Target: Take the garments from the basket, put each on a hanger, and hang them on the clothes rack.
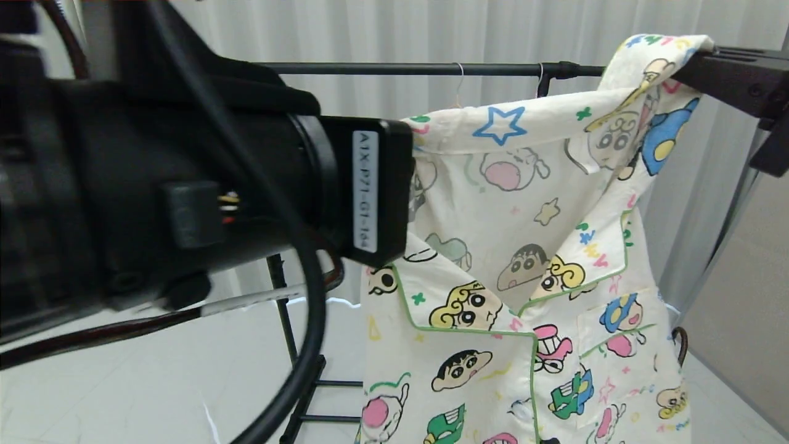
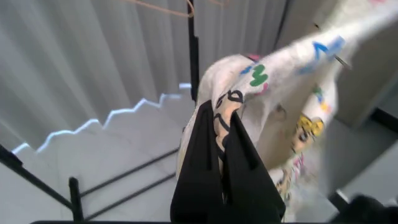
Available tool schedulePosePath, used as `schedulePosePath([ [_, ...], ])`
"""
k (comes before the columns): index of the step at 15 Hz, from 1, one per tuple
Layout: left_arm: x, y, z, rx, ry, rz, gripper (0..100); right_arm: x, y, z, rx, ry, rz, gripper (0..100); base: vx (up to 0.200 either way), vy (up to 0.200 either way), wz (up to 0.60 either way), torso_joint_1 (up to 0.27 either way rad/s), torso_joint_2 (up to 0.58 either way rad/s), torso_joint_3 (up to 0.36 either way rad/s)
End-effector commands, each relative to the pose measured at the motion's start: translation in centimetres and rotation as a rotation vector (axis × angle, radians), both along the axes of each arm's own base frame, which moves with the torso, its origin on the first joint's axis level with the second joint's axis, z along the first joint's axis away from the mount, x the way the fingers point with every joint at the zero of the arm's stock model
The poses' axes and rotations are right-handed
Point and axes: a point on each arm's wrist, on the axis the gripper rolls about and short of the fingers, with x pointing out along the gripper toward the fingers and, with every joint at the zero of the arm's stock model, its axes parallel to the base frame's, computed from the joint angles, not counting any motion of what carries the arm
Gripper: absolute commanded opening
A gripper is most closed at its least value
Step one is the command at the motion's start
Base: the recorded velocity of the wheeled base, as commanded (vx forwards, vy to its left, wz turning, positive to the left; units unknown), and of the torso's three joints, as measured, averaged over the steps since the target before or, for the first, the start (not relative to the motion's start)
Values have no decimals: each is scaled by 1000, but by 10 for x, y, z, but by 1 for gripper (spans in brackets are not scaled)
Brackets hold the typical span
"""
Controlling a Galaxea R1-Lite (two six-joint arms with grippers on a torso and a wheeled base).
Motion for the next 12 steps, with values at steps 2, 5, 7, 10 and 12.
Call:
schedulePosePath([
  [2,-44,42,25,-98,-1,-95,0,26,37,-14,-14,17,7,0,0,0,0,0,0,0],
  [5,-65,45,30,-127,-6,-206,0,21,54,-12,-9,18,52,0,0,0,0,0,0,0],
  [7,-66,45,28,-121,-5,-211,0,22,57,-13,-11,22,42,0,0,0,0,0,0,0],
  [10,-56,47,17,-14,-46,-156,0,23,51,-9,5,19,-13,0,0,0,0,0,0,0],
  [12,-49,54,11,114,-131,-123,0,24,42,-6,19,9,-50,0,0,0,0,0,0,0],
])
